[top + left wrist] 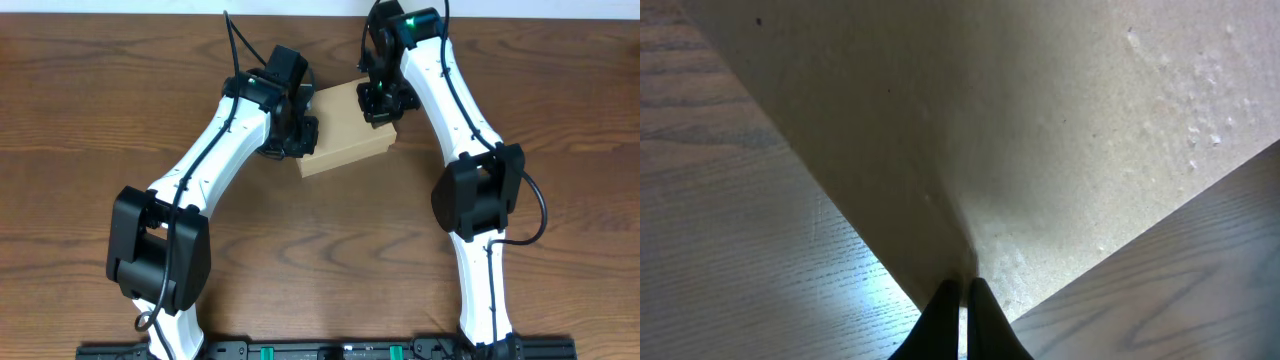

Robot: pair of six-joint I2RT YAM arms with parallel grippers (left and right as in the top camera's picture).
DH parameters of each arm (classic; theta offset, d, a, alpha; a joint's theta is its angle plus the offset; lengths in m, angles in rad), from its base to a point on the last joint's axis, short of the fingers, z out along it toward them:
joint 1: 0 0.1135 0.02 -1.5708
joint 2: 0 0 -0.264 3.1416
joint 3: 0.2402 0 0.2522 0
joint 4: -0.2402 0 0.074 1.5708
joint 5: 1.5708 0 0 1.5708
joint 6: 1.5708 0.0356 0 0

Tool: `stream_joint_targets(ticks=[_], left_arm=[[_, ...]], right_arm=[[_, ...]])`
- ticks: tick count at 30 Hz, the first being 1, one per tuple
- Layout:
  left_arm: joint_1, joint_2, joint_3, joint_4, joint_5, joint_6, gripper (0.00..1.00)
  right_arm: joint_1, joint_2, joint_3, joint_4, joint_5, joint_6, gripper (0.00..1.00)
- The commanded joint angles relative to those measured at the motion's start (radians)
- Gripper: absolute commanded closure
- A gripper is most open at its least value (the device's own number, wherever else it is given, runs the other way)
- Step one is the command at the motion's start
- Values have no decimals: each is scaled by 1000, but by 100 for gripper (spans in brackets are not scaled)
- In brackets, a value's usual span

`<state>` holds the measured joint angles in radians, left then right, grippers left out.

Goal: Pack container

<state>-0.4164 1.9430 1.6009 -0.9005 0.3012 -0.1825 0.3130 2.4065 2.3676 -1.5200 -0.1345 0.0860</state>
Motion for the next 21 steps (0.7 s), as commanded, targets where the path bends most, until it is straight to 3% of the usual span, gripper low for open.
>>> stream_joint_targets(ticks=[1,12,21], left_arm=[[-8,35,11,-7,3,18,94],[8,18,327,-182,-127,34,94],[56,18,627,-374,-300,87,93]], right_arm=[[2,-6,8,27,11,-16,98],[-84,-160,220,74,26,-13,99],[-194,-278,229,103,33,-12,99]])
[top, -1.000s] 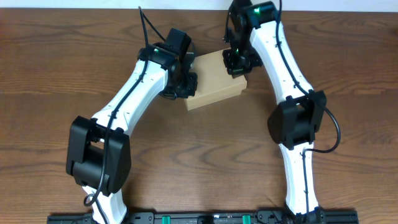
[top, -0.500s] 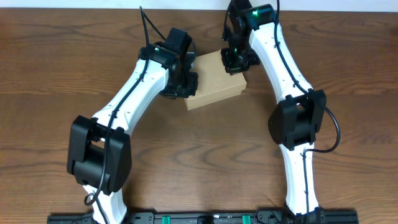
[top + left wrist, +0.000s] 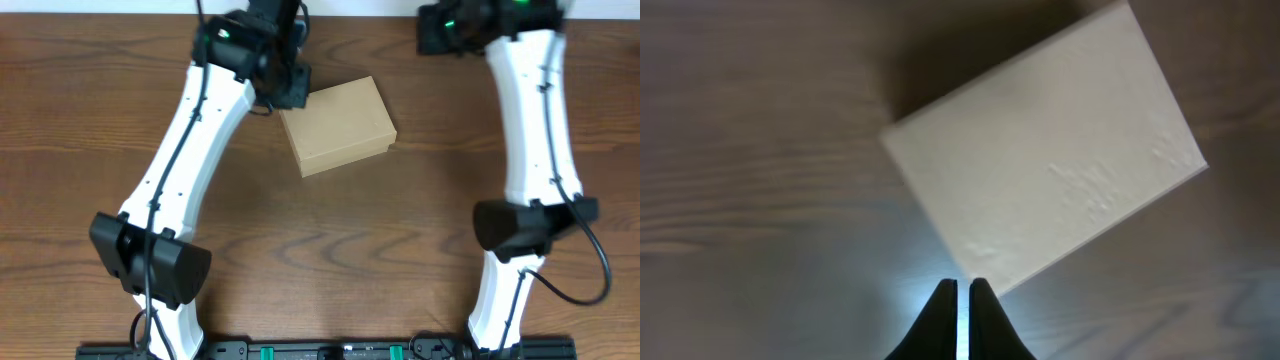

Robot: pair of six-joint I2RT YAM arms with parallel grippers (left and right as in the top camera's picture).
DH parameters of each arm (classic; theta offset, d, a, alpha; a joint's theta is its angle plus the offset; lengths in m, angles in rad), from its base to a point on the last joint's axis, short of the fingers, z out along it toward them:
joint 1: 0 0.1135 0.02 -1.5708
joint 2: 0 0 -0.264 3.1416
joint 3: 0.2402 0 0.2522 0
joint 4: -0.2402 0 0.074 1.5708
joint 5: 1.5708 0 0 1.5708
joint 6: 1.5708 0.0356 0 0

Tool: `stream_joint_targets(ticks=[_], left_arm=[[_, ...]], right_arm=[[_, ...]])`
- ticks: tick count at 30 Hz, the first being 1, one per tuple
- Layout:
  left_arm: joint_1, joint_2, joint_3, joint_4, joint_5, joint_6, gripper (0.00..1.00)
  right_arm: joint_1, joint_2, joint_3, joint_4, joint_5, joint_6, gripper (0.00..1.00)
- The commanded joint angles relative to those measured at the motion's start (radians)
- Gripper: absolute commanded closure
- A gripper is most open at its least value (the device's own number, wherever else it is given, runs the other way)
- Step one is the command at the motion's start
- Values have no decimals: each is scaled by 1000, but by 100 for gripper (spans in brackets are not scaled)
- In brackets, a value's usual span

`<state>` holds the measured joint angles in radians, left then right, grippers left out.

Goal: Pack container

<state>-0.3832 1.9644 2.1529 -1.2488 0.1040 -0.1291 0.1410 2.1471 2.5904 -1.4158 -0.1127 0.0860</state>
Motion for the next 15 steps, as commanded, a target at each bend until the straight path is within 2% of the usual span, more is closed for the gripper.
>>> stream_joint_targets(ticks=[1,5,7,9,10,11,13,15], left_arm=[[33,-4,105,-44,-116,43,93],[88,-5,206,-104,-135,56,89],[124,-6,255,-130,-142,56,83],[165,-15,301,-147,-145,64,68],[185,-21,320,-148,-145,72,53],[203,-28,336,-148,-146,81,46],[245,-49,376,-133,-146,100,40],[279,-70,405,-106,-159,108,30]], right_arm=[[-37,-32,6,-1,11,-12,99],[-80,-76,6,18,12,-13,99],[-97,-100,6,30,12,-13,99],[-111,-133,6,54,12,-14,98],[-114,-148,6,68,12,-21,96],[-116,-166,6,89,12,-34,94],[-115,-200,6,142,12,-71,85],[-115,-232,6,204,12,-92,69]])
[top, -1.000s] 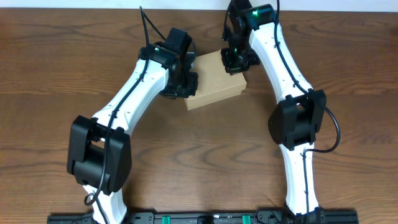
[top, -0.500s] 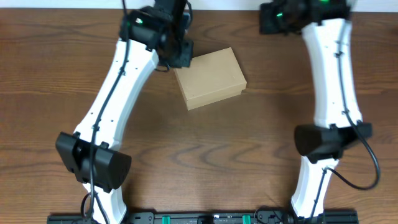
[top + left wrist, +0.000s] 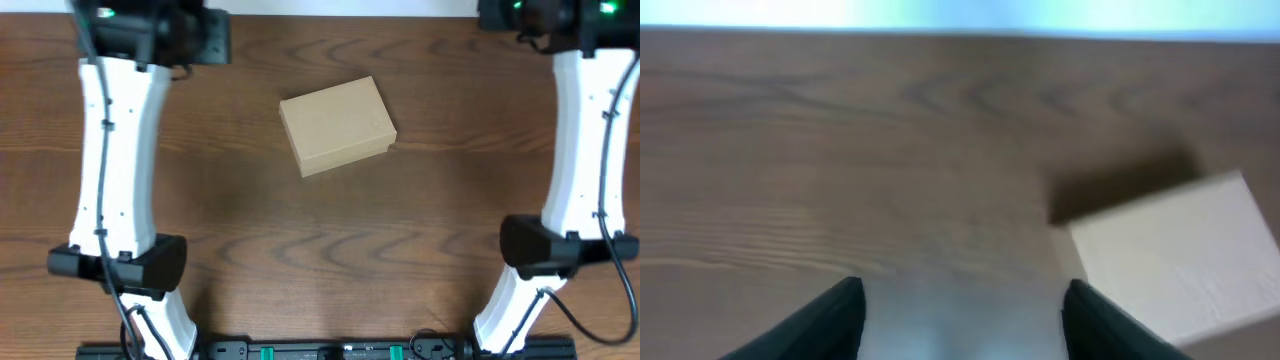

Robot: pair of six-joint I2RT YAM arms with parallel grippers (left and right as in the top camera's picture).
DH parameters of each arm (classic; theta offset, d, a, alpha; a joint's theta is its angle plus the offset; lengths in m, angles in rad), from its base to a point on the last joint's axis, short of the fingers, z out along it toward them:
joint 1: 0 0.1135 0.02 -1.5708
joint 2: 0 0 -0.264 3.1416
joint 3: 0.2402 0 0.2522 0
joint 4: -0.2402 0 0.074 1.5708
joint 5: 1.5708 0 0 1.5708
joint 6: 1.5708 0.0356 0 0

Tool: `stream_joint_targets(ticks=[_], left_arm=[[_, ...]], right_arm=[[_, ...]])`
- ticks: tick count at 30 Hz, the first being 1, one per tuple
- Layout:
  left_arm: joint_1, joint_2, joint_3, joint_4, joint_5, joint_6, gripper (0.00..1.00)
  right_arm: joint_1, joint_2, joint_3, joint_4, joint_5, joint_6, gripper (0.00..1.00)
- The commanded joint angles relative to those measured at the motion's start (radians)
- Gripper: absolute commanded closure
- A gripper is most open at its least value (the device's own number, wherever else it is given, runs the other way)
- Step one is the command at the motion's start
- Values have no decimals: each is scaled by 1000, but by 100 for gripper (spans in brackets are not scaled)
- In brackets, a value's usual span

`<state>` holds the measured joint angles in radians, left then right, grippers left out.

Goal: Pack container

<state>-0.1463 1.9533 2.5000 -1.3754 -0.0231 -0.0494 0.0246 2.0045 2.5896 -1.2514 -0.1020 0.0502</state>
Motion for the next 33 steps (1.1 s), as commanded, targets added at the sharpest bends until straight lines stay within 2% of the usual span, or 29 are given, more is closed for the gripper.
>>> stream_joint_targets(ticks=[1,2,4,5,6,10,16,33], left_arm=[[58,-71,70,34,-38,28,24],[73,-86,80,53,-40,29,18],[100,-116,85,88,-41,28,4],[110,-130,85,105,-40,28,4],[118,-143,85,121,-41,28,4],[134,-188,85,170,-72,28,4],[134,-211,85,161,-92,28,4],[134,-211,83,-57,-92,27,4]], right_arm=[[1,-106,7,75,1,-56,60],[1,-119,7,103,1,-56,50],[1,-144,7,156,1,-56,24],[1,-154,7,175,1,-55,8],[1,-162,7,193,1,-55,1],[1,-188,7,232,0,-55,1],[2,-198,7,217,0,-55,1],[2,-198,7,14,0,-55,1]])
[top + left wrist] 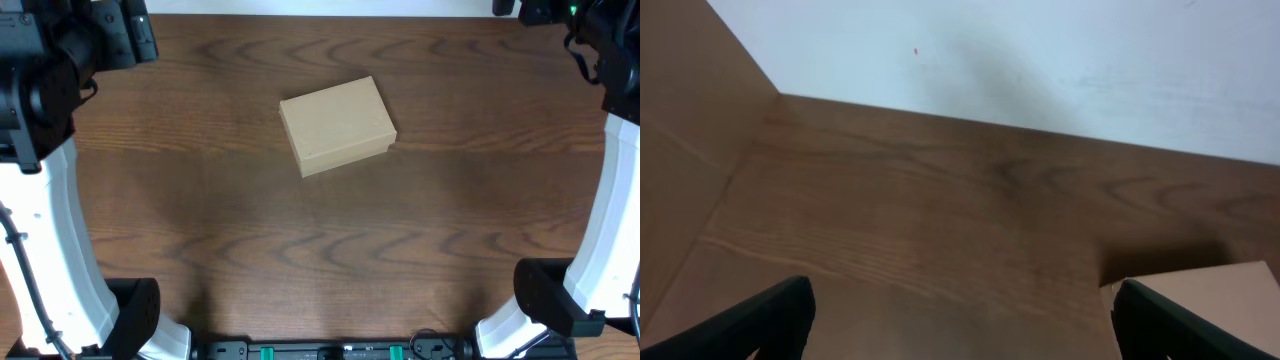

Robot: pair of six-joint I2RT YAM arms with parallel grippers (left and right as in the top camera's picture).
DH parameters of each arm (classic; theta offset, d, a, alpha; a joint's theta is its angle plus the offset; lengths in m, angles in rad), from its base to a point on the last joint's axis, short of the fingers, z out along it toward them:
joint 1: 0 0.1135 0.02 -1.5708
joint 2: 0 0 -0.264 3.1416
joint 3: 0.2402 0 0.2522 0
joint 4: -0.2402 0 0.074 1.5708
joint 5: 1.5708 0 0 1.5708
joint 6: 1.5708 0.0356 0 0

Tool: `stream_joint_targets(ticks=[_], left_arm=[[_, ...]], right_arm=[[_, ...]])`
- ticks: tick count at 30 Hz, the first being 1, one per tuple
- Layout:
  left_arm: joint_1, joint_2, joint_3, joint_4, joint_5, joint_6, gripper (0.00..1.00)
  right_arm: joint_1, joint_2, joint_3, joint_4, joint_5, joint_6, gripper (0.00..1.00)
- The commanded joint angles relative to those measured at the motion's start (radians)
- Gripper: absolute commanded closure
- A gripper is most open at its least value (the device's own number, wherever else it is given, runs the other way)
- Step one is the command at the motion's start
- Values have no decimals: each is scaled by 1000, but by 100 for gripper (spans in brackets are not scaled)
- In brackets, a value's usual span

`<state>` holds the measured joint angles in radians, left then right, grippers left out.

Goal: Pack container

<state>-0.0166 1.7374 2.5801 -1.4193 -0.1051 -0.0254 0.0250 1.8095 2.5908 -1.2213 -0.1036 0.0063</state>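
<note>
A closed tan cardboard box [337, 125] lies slightly turned on the wooden table, a little back of the middle. Its corner [1205, 305] shows at the lower right of the left wrist view. My left gripper [962, 292] is open wide and empty, raised high over the table's far left corner, well away from the box. In the overhead view its dark head [105, 35] sits at the top left. The right arm's dark head [548, 10] sits at the top right edge, with its fingers hidden from view.
The brown wooden table [320, 250] fills the overhead view. Its far edge meets a pale wall [1040, 70]. The white arm links run down the left [45, 230] and right [610, 220] sides of the frame.
Both arms have drawn further out toward the far corners and risen closer to the overhead camera. The left jaws stand wider apart. The box has not moved.
Both grippers were at the box, the left one shut against its left side. Then they were apart from it at the back, the left still shut. Later the left was open and both arms were out at the corners, where they are now, higher.
</note>
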Motion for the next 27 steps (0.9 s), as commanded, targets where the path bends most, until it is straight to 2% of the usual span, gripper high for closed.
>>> stream_joint_targets(ticks=[1,11,27], left_arm=[[4,5,3,-18,-10,4,4],[4,5,3,-24,-10,3,4],[4,5,3,-24,-10,3,4]], right_arm=[[2,-3,6,-27,2,-11,1],[2,-3,6,-159,2,-11,1],[2,-3,6,-163,2,-11,1]])
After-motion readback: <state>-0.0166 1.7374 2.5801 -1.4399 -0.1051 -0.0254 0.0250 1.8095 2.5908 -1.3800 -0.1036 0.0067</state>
